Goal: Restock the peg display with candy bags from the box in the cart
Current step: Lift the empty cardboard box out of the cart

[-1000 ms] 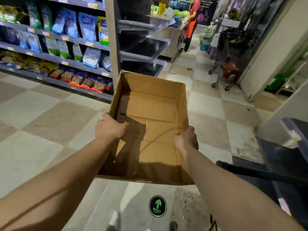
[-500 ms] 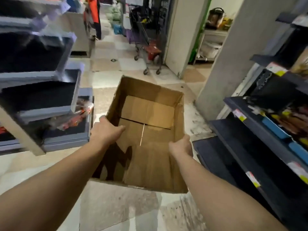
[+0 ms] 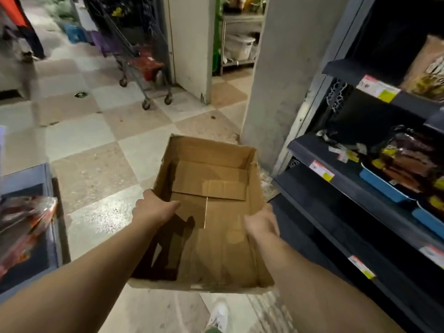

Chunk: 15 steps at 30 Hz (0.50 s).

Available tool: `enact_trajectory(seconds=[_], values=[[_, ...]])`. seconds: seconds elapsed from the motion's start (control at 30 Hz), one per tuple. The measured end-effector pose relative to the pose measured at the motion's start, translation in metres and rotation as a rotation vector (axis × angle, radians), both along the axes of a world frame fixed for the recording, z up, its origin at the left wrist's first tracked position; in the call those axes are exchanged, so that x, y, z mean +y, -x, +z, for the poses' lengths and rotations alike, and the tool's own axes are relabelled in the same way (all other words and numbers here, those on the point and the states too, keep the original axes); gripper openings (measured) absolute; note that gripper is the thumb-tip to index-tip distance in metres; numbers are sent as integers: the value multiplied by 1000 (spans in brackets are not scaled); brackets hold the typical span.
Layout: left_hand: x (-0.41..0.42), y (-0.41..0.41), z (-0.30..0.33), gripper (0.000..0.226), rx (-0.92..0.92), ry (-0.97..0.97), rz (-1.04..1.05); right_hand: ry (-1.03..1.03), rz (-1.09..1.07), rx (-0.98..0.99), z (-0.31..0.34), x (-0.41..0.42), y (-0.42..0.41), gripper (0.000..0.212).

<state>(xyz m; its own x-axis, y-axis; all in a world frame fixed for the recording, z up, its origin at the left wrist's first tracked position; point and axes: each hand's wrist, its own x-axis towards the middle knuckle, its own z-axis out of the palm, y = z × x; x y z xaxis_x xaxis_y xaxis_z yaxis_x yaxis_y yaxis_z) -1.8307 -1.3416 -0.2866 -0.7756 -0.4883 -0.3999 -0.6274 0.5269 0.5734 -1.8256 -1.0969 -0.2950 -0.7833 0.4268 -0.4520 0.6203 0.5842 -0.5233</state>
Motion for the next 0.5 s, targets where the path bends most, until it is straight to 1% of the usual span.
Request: enact_trajectory(seconds=[0.13, 0.27, 0.4, 0.5], values=[[11, 92, -2, 69, -5, 30, -50, 6, -27, -19, -5, 11, 76, 63], [21, 169, -19, 69, -52, 25, -143, 22, -114, -95, -18, 18, 141, 61], [31, 259, -43, 72, -103, 19, -246, -26, -190, -160, -40, 25, 206, 67], [40, 330, -67, 69, -139, 18, -329, -48, -266, -176, -60, 27, 257, 63]])
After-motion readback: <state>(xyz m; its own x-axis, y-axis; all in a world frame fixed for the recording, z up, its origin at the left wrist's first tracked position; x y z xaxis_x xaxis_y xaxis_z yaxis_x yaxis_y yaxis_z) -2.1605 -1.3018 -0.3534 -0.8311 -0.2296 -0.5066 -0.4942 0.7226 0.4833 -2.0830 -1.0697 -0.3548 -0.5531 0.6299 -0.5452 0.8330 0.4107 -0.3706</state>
